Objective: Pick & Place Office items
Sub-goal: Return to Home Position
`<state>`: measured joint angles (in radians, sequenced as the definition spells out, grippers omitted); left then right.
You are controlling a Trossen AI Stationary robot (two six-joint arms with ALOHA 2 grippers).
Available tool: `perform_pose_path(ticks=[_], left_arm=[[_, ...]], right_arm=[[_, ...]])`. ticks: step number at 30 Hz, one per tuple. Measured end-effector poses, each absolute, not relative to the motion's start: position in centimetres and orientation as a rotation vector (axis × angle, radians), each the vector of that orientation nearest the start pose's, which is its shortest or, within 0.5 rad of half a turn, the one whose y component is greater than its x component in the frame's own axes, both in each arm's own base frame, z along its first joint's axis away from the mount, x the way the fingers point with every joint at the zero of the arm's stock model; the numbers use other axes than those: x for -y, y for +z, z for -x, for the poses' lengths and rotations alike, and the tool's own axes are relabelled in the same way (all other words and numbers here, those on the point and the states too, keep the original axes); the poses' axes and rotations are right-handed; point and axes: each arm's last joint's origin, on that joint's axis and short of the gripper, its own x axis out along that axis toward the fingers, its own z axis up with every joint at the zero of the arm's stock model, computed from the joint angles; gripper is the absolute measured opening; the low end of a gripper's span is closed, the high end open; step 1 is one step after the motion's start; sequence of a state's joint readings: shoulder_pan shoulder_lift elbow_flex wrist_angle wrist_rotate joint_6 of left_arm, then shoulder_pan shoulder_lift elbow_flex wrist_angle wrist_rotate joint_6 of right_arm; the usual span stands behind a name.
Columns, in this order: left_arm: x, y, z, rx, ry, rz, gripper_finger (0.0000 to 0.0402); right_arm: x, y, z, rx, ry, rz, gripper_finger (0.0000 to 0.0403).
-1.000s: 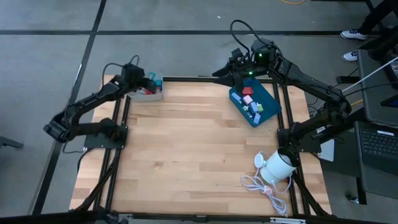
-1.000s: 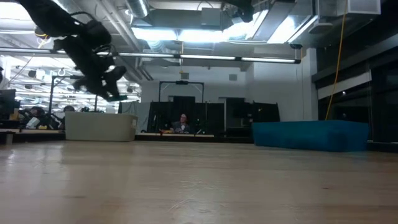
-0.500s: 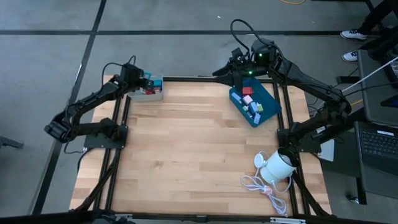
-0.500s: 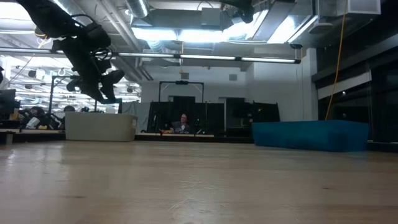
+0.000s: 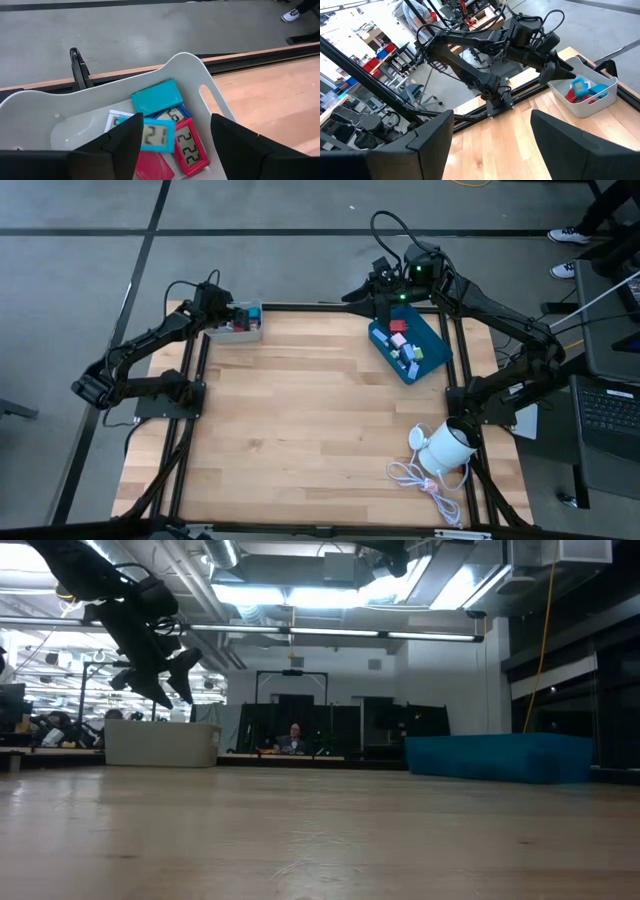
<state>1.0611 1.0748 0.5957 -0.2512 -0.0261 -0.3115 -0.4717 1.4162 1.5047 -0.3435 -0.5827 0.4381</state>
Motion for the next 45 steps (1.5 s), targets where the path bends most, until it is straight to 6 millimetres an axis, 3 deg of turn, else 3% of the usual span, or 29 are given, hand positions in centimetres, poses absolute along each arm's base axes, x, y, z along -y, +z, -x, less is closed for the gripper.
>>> perform_pose_path(ticks=[4,8,13,17,21,25,31,36,42,45], left_arm=[[-18.5,21.2,-10.4,-0.473,1.115,0.697,0.0234],[-18.4,22.6,-12.3,-0.296,0.876,0.709,0.0235],[-16.8,28.0,-15.1,0.113,0.656,0.533,0.0225],[-14.5,32.8,-15.2,0.236,0.624,0.426,0.0216],[-11.4,37.5,-14.2,0.163,0.617,0.307,0.0208],[-8.5,41.7,-12.8,0.129,0.558,0.271,0.0201],[-5.3,47.1,-9.5,0.404,0.394,0.281,0.0189],[-3.4,49.0,-6.6,0.562,0.318,0.299,0.0187],[-2.0,49.5,-4.2,0.655,0.256,0.292,0.0189],[-1.0,49.1,-2.9,0.619,0.148,0.329,0.0188]], right_arm=[[12.5,42.3,-28.1,-0.242,0.061,-0.564,0.0271],[12.5,42.3,-28.1,-0.240,0.062,-0.556,0.0271],[12.5,42.9,-28.1,-0.187,0.085,-0.526,0.0271],[11.7,44.2,-27.4,-0.131,0.142,-0.502,0.0271],[9.9,46.6,-25.1,-0.029,0.134,-0.432,0.0271],[8.0,48.5,-21.0,0.011,0.056,-0.356,0.0271],[5.7,49.9,-15.7,0.029,0.043,-0.435,0.0271],[4.9,50.5,-14.0,0.058,0.050,-0.455,0.0271],[4.7,50.7,-13.6,0.072,0.073,-0.513,0.0271],[4.3,50.6,-13.6,0.044,0.199,-0.297,0.0271]])
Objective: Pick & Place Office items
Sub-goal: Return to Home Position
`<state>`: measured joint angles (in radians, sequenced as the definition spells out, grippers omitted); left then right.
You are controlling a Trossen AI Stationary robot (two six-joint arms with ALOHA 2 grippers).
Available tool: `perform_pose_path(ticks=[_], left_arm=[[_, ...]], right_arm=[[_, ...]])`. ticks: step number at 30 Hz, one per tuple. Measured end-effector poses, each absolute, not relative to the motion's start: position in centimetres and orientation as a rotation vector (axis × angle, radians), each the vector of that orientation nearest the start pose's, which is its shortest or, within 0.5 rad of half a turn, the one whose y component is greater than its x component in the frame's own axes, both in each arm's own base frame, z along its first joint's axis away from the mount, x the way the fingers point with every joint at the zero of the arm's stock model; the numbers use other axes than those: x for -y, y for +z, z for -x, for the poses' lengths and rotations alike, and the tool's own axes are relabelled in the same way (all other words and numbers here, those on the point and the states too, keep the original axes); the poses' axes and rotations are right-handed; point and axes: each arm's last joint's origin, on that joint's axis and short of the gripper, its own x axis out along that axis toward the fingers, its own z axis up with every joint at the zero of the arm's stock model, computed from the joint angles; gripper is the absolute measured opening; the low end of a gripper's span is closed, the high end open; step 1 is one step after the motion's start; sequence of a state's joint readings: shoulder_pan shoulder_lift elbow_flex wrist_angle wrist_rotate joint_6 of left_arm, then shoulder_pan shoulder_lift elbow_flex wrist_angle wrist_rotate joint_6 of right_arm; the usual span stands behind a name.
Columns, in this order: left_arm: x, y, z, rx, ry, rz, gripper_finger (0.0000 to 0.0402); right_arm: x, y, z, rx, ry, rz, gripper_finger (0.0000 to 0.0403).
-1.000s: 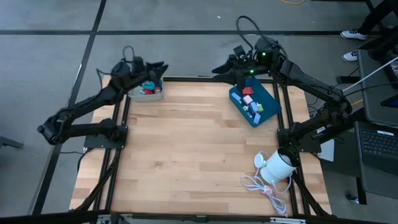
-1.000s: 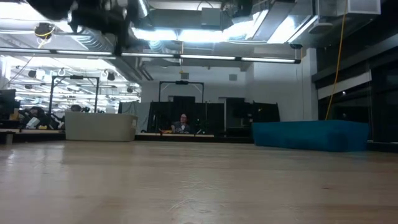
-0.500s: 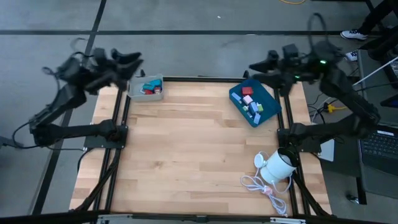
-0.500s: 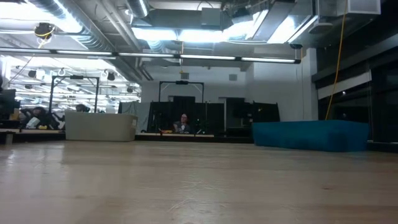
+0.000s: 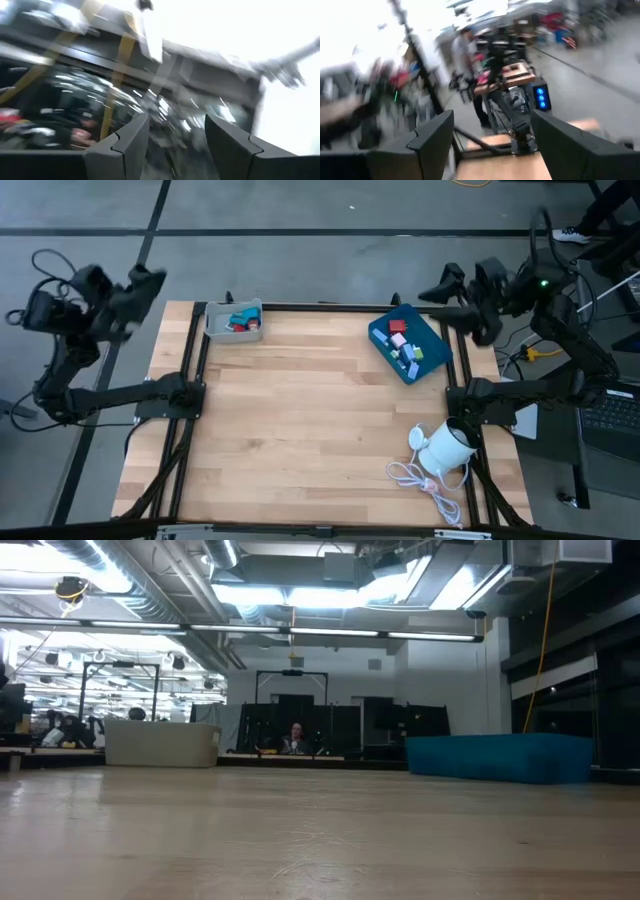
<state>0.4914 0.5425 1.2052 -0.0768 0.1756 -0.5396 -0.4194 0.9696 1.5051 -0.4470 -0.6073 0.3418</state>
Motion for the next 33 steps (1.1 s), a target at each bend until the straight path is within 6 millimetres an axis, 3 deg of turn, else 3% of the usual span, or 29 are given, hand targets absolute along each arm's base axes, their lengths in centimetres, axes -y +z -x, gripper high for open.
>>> perform_pose_path(ticks=[4,8,15,22,25,33], left_arm=[[0.2,47.2,-1.8,0.437,0.031,0.181,0.0192],[-0.1,43.6,-3.0,0.317,-0.041,0.220,0.0200],[-1.9,35.3,-6.5,0.482,-0.082,0.184,0.0201],[-2.1,27.7,-7.4,0.556,-0.089,0.327,0.0203],[-2.1,25.4,-7.5,0.570,-0.045,0.346,0.0205],[-1.9,21.4,-8.3,0.531,0.011,0.378,0.0201]], right_arm=[[3.2,49.5,-12.8,-0.006,0.226,-0.135,0.0271],[2.8,45.8,-12.6,0.020,0.208,-0.116,0.0271],[2.3,36.7,-12.5,0.238,0.278,-0.179,0.0271],[2.0,31.3,-11.0,0.259,0.220,-0.194,0.0271],[2.0,28.7,-10.6,0.236,0.161,-0.239,0.0271],[1.8,24.4,-9.6,0.238,0.124,-0.298,0.0271]])
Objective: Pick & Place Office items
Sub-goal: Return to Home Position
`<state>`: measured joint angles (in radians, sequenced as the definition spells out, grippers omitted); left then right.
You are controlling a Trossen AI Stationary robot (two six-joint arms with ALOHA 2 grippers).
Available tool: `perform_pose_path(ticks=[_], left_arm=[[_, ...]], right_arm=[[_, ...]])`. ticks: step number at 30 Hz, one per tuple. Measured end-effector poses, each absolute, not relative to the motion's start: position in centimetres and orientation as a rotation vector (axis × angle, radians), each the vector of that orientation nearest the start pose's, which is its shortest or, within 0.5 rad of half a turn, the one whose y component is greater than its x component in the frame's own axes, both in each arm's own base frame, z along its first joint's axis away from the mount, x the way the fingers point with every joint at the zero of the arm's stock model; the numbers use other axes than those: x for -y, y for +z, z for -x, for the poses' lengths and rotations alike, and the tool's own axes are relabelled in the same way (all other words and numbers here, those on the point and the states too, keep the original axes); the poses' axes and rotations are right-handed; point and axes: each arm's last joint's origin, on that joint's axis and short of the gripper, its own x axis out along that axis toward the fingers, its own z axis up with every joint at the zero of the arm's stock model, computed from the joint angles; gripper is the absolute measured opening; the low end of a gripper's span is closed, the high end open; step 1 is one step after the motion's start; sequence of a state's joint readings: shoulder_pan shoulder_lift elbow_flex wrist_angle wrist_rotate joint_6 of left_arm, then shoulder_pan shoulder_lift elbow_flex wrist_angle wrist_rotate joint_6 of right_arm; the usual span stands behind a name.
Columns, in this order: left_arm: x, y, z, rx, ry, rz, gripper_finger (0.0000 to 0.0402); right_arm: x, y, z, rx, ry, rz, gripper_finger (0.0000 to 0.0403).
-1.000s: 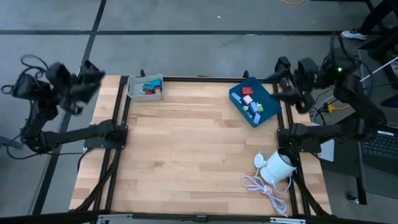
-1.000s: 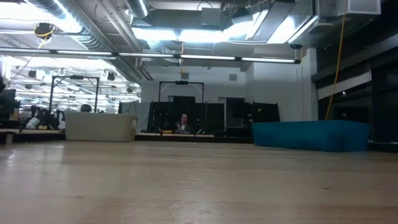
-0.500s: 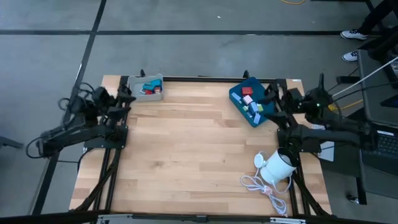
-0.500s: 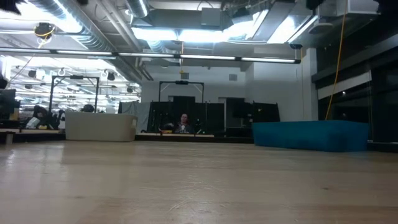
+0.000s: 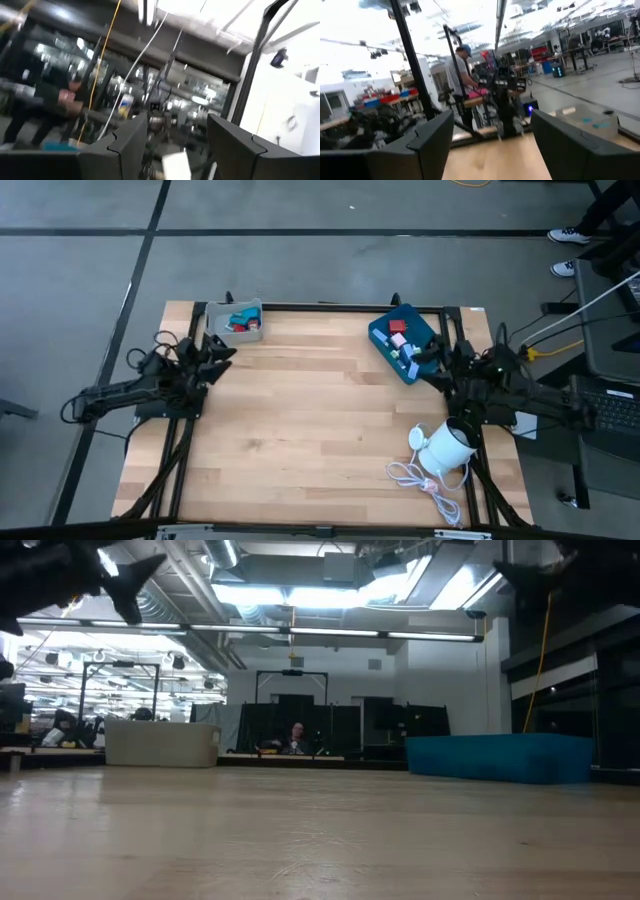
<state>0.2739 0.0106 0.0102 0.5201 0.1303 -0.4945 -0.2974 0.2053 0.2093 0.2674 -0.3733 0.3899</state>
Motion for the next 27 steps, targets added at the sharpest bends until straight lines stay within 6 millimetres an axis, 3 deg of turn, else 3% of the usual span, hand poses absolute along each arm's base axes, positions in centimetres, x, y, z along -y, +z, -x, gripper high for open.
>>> perform_pose_path(ticks=[6,11,19,27], left_arm=[[-1.5,20.3,-8.9,0.405,-0.007,0.424,0.0205],[-1.0,19.9,-9.1,0.361,-0.031,0.466,0.0204],[-1.1,18.7,-9.5,0.263,0.121,0.503,0.0202],[-1.1,18.0,-9.6,0.183,0.132,0.483,0.0203]], right_arm=[[1.9,20.9,-10.1,0.155,0.135,-0.270,0.0271],[2.0,17.3,-10.5,0.016,0.114,-0.375,0.0271],[1.9,16.5,-10.5,-0.069,0.131,-0.334,0.0271],[1.9,16.0,-10.5,-0.120,0.120,-0.344,0.0271]])
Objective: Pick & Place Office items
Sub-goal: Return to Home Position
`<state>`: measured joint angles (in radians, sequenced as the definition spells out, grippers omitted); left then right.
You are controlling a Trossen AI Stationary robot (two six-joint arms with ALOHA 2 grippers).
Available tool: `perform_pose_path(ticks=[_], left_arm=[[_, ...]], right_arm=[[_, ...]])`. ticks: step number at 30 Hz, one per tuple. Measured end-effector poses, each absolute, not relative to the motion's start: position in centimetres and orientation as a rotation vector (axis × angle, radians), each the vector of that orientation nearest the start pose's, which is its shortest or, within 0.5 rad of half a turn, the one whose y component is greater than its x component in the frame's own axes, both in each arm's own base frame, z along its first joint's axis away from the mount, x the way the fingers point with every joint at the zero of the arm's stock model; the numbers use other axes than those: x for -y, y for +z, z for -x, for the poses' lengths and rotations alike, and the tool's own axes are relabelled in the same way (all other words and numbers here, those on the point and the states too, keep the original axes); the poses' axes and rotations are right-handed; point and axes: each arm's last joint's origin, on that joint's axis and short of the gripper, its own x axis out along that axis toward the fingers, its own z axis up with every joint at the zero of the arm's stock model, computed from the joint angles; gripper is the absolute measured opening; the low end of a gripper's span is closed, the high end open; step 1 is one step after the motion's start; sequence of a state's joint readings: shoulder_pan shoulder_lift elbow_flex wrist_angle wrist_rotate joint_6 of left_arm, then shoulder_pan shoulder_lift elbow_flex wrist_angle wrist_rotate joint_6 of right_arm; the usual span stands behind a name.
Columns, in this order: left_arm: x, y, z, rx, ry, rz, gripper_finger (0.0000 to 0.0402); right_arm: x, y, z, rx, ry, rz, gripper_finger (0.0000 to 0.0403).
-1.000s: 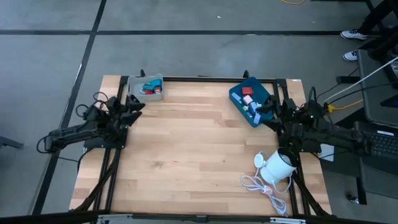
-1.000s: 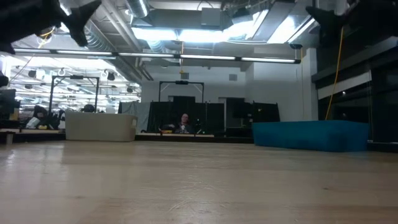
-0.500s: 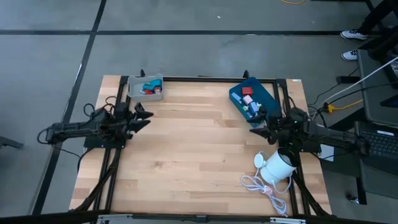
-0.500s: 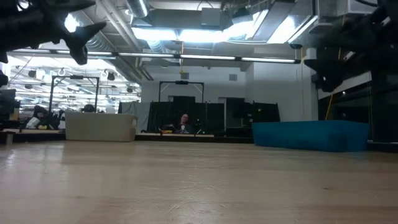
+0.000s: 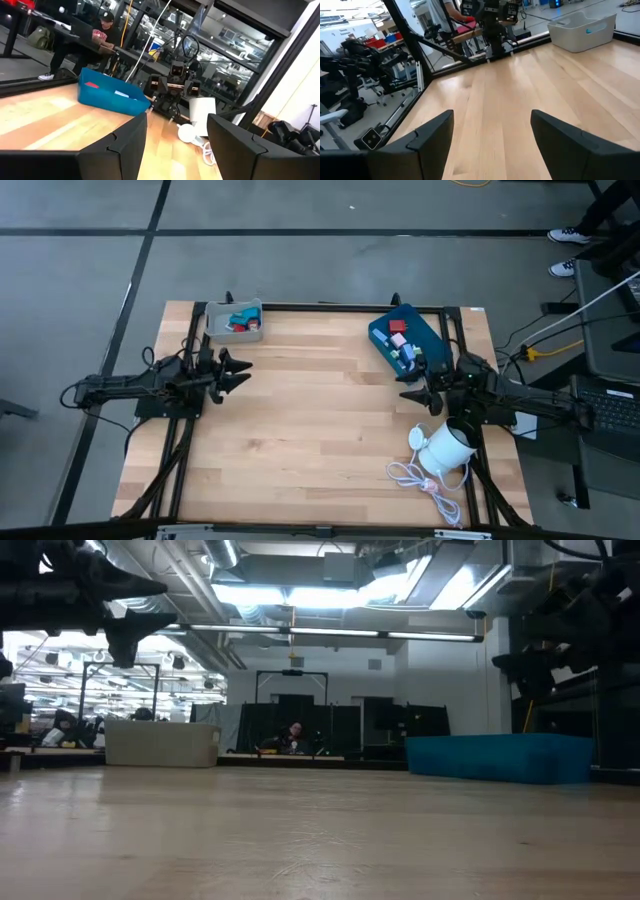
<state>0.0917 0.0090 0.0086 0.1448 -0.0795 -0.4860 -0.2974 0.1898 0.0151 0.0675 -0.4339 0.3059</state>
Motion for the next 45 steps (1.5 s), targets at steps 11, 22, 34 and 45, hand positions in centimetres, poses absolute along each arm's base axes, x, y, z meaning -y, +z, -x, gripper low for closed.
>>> perform_pose_path(ticks=[11,22,34,45], left_arm=[[-0.7,18.0,-9.6,0.184,0.097,0.485,0.0205],[-0.3,18.2,-9.6,0.179,0.013,0.483,0.0203],[-0.4,18.2,-9.6,0.179,0.014,0.483,0.0201],[-0.4,18.2,-9.6,0.178,0.015,0.483,0.0202]], right_arm=[[1.8,16.2,-10.3,-0.092,0.126,-0.332,0.0271],[1.6,18.1,-9.3,0.115,0.111,-0.259,0.0271],[1.2,18.0,-9.4,0.107,0.155,-0.262,0.0271],[0.4,18.0,-9.4,0.095,0.243,-0.267,0.0271]])
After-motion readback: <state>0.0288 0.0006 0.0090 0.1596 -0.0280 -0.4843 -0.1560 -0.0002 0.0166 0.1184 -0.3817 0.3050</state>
